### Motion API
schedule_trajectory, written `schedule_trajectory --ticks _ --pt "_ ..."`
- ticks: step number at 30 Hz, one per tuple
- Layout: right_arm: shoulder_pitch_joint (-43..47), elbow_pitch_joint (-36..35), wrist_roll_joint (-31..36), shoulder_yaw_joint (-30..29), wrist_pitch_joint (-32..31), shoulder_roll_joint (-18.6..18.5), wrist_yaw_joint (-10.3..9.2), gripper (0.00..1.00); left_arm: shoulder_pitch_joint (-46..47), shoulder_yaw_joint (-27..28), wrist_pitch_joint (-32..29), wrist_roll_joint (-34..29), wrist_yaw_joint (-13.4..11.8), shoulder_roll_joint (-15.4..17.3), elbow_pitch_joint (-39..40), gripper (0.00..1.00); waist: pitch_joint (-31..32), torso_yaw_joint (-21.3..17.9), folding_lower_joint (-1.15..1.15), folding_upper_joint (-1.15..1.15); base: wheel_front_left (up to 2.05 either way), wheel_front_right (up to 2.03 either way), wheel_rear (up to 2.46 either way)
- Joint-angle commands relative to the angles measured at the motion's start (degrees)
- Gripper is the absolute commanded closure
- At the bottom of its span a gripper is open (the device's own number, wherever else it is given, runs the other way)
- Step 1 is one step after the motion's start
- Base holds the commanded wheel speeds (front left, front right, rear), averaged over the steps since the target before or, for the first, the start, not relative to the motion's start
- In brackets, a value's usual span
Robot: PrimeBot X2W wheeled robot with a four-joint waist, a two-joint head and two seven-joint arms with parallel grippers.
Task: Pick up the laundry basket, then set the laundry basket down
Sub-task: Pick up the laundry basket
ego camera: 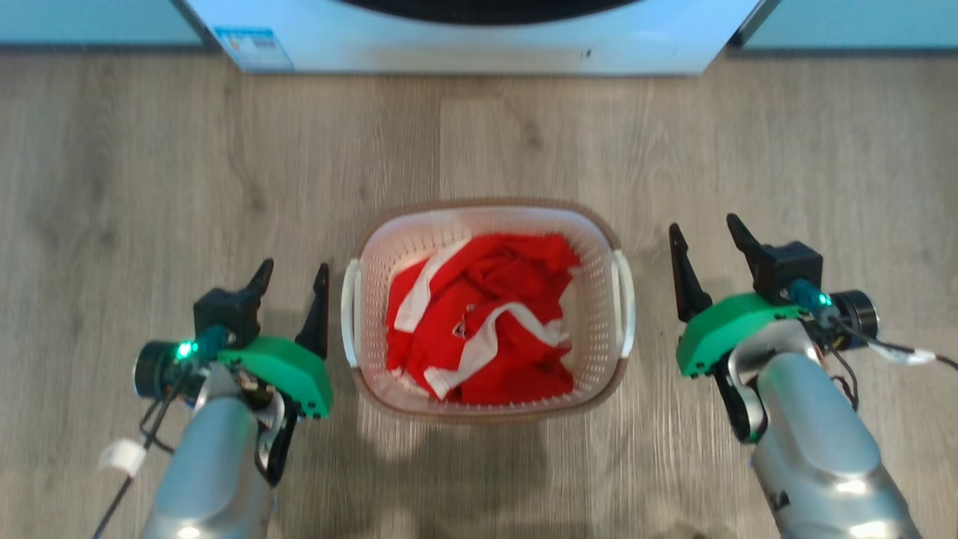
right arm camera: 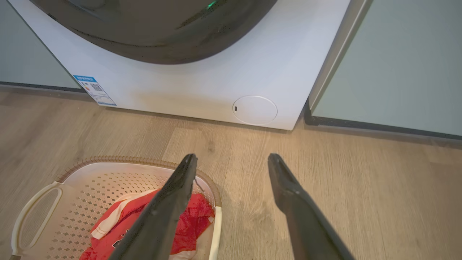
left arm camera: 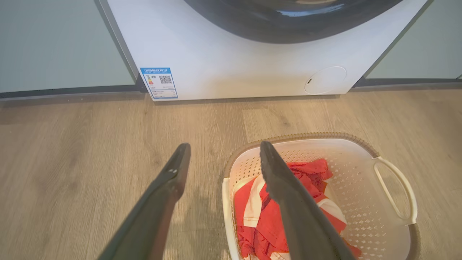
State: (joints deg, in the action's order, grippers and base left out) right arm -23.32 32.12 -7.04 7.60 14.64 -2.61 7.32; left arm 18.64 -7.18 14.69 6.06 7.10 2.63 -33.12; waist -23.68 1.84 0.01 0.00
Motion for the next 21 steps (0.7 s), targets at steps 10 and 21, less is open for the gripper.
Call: schedule_trajectory --ticks 10,21 --pt "-7.45 8.09 -4.02 4.76 -2.8 -0.27 0.17 0.0 10.26 -2.58 0.3 1.76 0.36 2.39 -9.53 0.0 -11.29 0.02 -0.01 0.0 0.0 0.0 0.0" --pt "-10.94 13.0 -4.11 5.27 -2.8 -0.27 0.17 0.0 17.39 -10.74 0.3 7.34 0.38 3.82 -21.34 0.0 -16.35 -0.45 -0.01 0.0 0.0 0.0 0.0"
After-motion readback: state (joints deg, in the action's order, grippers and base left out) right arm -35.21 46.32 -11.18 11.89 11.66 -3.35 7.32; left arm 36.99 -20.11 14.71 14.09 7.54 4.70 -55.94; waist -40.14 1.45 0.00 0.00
